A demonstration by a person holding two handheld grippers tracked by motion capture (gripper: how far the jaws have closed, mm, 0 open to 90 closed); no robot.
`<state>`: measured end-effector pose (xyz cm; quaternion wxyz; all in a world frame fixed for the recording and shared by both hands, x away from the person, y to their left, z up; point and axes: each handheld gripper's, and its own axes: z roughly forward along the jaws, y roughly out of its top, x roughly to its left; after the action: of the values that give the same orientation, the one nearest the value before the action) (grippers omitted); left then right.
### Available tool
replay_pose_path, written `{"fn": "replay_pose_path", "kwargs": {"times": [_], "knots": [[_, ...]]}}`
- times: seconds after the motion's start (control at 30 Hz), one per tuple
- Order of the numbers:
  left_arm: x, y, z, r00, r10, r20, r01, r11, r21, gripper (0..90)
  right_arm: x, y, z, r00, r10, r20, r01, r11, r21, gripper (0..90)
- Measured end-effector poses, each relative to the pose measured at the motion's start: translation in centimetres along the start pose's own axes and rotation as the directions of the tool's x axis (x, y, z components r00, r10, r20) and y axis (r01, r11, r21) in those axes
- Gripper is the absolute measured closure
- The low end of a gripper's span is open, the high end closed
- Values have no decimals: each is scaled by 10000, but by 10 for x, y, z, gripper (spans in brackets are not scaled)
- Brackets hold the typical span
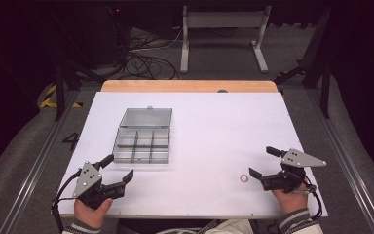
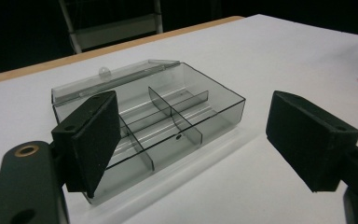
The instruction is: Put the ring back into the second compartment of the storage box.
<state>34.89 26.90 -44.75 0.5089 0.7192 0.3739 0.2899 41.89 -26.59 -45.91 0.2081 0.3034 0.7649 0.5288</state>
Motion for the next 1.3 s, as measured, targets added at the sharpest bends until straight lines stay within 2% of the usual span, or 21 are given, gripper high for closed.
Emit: {"fn": "replay_pose_path", "kwargs": {"times": [0.17, 0.37, 0.6, 0.73, 0.97, 1.0, 1.3], "knots": [[-1, 2, 1, 10000, -27, 93, 27, 10000, 56, 188, 0, 0, 0, 10000, -6, 6, 6, 10000, 19, 6], [-4, 5, 1, 9991, 416, 32, -417, 9990, 171, 190, 0, 0, 1, 10000, 20, 2, -20, 10000, 37, 6], [-4, 8, 1, 9995, 290, 112, -292, 9994, 182, 189, -1, 0, 1, 10000, 50, -24, -50, 10000, 71, 6], [-3, 12, 2, 9996, 77, 267, -85, 9995, 297, 189, -1, 0, 2, 10000, 44, -33, -44, 9999, 107, 6], [-5, 19, 7, 9981, 276, 552, -307, 9980, 545, 190, -1, -1, 4, 9999, 61, -144, -58, 9998, 208, 6], [-7, 20, 7, 9979, 195, 616, -228, 9983, 542, 190, -1, -1, 4, 9999, 67, -151, -64, 9998, 204, 6], [-17, 31, 18, 9941, 494, 966, -558, 9964, 644, 194, -1, -1, 4, 9997, 126, -198, -122, 9998, 183, 6]]}}
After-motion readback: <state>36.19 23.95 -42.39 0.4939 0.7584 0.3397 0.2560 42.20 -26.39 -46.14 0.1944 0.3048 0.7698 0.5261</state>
